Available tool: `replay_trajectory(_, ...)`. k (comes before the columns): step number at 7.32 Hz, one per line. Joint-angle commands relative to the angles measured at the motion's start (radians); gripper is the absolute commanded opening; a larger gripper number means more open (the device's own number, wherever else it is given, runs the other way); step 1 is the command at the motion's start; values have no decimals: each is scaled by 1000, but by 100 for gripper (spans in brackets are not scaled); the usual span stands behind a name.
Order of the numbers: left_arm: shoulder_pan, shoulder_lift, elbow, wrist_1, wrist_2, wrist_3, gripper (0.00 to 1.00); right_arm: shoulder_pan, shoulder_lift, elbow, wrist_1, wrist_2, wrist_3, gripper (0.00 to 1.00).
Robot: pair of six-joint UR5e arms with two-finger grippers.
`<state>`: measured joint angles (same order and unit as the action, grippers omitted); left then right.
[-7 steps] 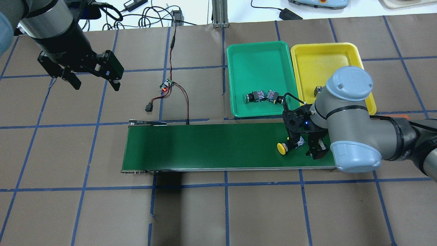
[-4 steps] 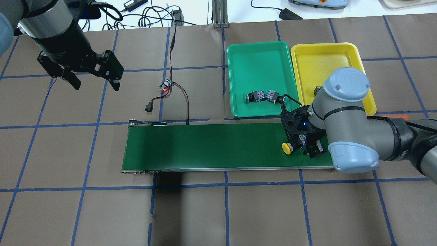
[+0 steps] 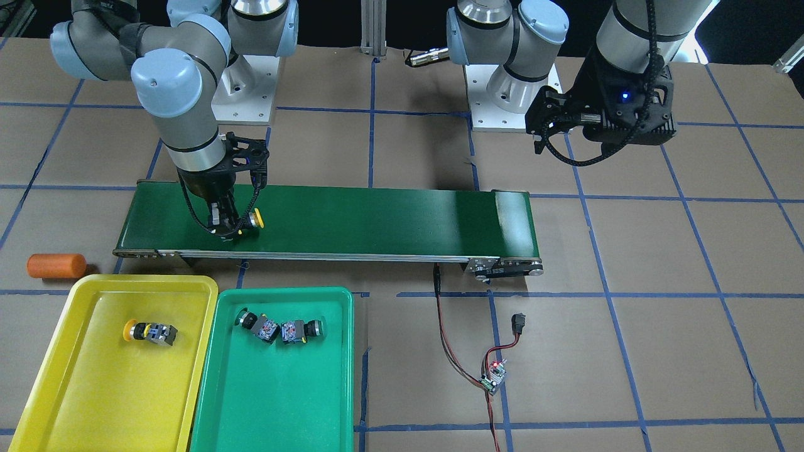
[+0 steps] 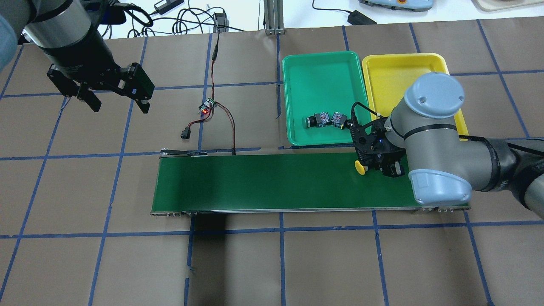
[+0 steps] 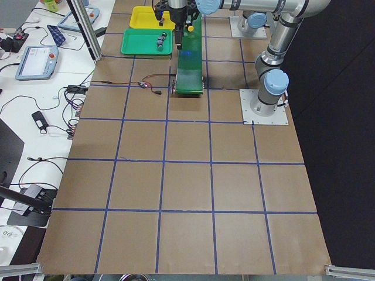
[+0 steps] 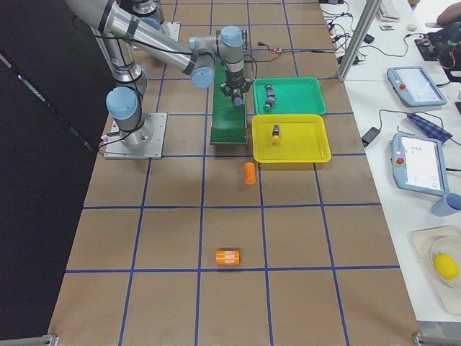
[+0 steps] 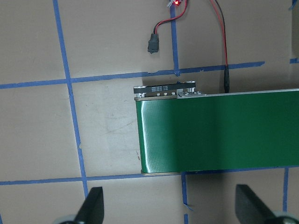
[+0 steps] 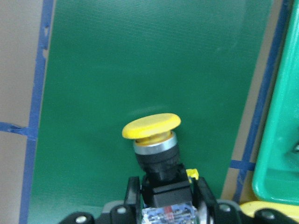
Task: Sort buttons by color to trays
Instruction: 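Place the yellow-capped button in the yellow tray with the right gripper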
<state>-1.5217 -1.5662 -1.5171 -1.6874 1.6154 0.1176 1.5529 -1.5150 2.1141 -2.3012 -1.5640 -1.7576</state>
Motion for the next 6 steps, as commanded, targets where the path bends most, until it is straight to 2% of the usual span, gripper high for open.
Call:
replay_trajectory(1, 0, 0, 0, 0, 0, 1, 100, -20, 176, -226, 0, -34, 12, 15)
replay_trajectory(2, 0, 0, 2, 0, 0, 1, 100, -71, 259, -332, 9, -57, 7, 15)
replay_trajectory(3, 0, 0, 2, 0, 0, 1, 100, -141, 316, -386, 11, -48, -3, 16)
replay_trajectory(4, 0, 0, 2, 0, 0, 1, 100, -196, 347, -393, 11, -44, -13, 18)
replay_trajectory(5, 0, 0, 2, 0, 0, 1, 100, -214, 349, -390, 11, -25, -32, 29)
replay_trajectory(6, 2, 0, 2, 0, 0, 1, 100, -215, 349, -387, 11, -2, -33, 86)
